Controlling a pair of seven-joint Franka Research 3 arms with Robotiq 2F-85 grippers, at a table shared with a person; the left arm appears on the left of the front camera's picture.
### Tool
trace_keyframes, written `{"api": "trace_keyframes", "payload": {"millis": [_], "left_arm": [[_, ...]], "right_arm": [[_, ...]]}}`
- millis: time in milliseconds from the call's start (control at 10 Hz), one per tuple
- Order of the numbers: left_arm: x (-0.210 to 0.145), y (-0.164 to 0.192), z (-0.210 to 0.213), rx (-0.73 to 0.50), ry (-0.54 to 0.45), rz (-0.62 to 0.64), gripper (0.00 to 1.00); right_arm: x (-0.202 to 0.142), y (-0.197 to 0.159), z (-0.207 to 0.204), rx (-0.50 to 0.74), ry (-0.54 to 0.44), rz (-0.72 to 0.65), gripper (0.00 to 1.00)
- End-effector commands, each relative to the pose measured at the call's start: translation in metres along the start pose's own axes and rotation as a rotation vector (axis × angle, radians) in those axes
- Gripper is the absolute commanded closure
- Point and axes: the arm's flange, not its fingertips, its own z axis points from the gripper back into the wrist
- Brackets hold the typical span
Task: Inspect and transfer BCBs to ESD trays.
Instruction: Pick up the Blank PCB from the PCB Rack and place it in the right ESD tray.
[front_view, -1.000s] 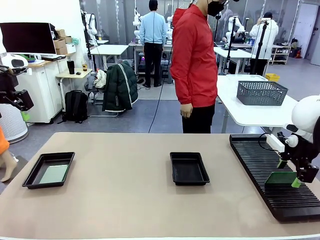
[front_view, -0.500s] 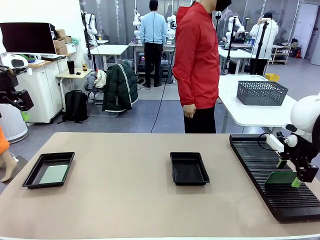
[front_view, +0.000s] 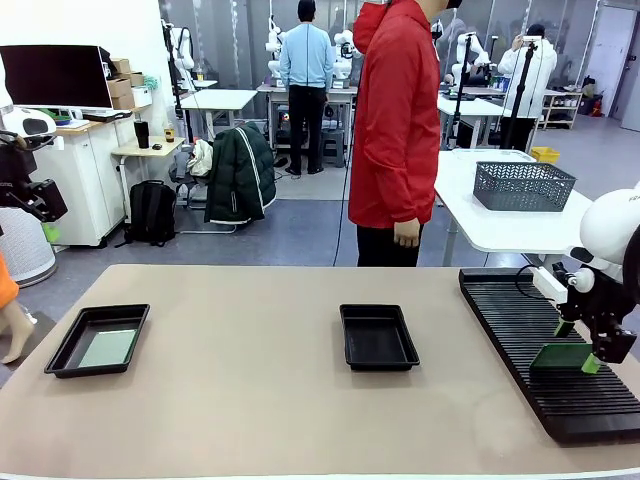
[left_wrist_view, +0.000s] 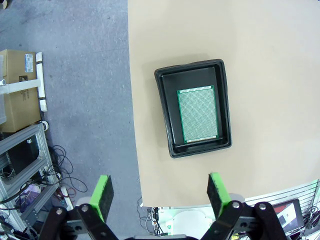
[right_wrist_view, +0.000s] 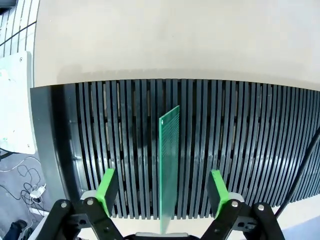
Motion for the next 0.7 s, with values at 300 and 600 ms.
{"api": "trace_keyframes", "payload": {"millis": [300, 600], "left_arm": [[0.0001, -0.0001, -0.0001, 0.0, 0.001, 0.001, 0.0], [0.0001, -0.0001, -0.0001, 0.0, 0.001, 0.001, 0.0]], "right_arm": [[-0.0005, -0.0041, -0.0002, 0.031, -0.001, -0.023, 0.16], [-0.0004, -0.0035, 0.001, 0.029, -0.001, -0.026, 0.24]]}}
